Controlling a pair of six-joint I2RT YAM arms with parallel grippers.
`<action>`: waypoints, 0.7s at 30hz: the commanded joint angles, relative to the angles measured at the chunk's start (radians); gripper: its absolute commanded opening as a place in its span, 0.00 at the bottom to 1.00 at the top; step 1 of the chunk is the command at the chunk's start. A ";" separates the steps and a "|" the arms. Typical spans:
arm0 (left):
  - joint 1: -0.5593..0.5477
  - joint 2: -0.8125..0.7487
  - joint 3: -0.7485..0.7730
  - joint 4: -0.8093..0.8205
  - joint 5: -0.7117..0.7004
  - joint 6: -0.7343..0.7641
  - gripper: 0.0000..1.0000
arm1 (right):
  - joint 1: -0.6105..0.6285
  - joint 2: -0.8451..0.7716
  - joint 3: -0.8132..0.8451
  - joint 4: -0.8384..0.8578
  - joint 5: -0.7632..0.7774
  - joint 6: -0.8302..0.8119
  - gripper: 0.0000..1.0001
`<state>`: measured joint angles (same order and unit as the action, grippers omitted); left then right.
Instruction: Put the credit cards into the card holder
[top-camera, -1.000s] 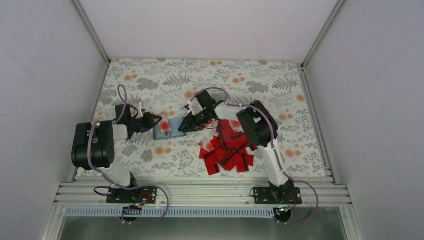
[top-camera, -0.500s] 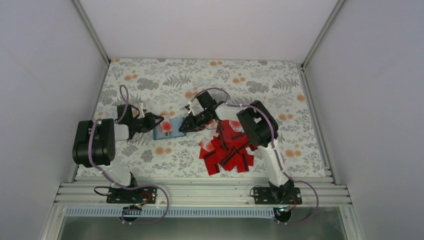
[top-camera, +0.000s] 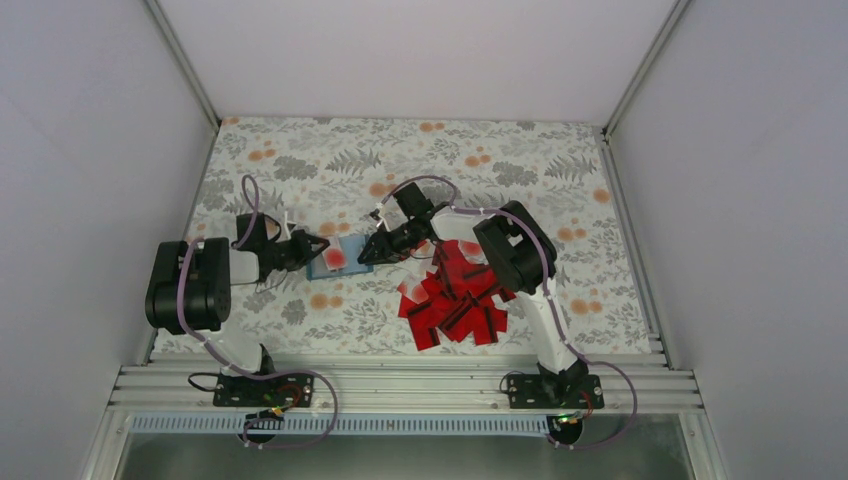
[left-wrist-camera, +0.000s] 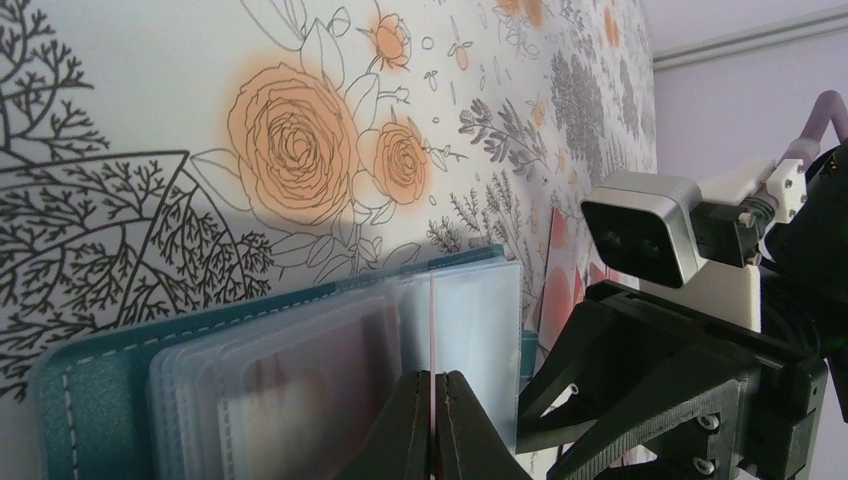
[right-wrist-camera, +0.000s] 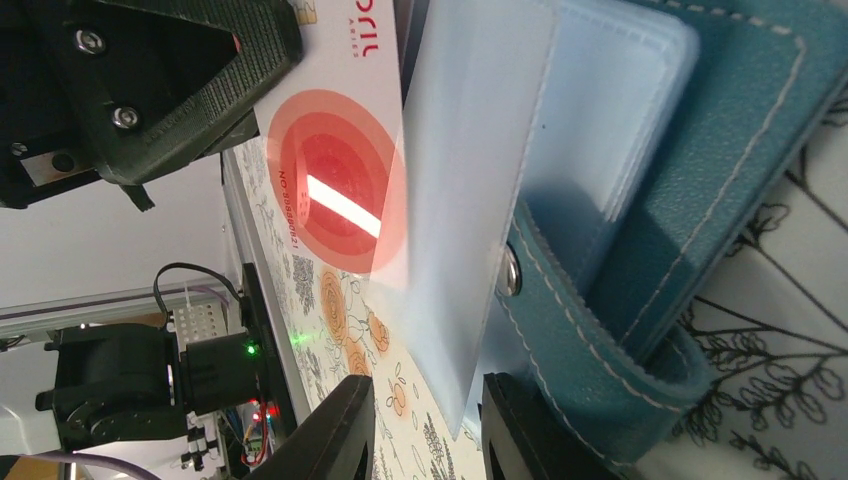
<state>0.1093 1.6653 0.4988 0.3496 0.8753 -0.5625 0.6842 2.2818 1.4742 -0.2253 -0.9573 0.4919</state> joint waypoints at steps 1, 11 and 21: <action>-0.003 0.009 -0.004 -0.029 0.001 0.022 0.02 | -0.005 0.029 -0.038 -0.075 0.081 -0.019 0.29; -0.015 0.043 0.032 -0.110 0.006 0.037 0.02 | -0.005 0.027 -0.039 -0.075 0.081 -0.019 0.28; -0.026 0.071 0.081 -0.171 0.001 0.069 0.02 | -0.005 0.024 -0.044 -0.074 0.084 -0.019 0.28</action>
<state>0.0902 1.7096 0.5587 0.2180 0.8890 -0.5350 0.6838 2.2818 1.4719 -0.2241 -0.9588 0.4862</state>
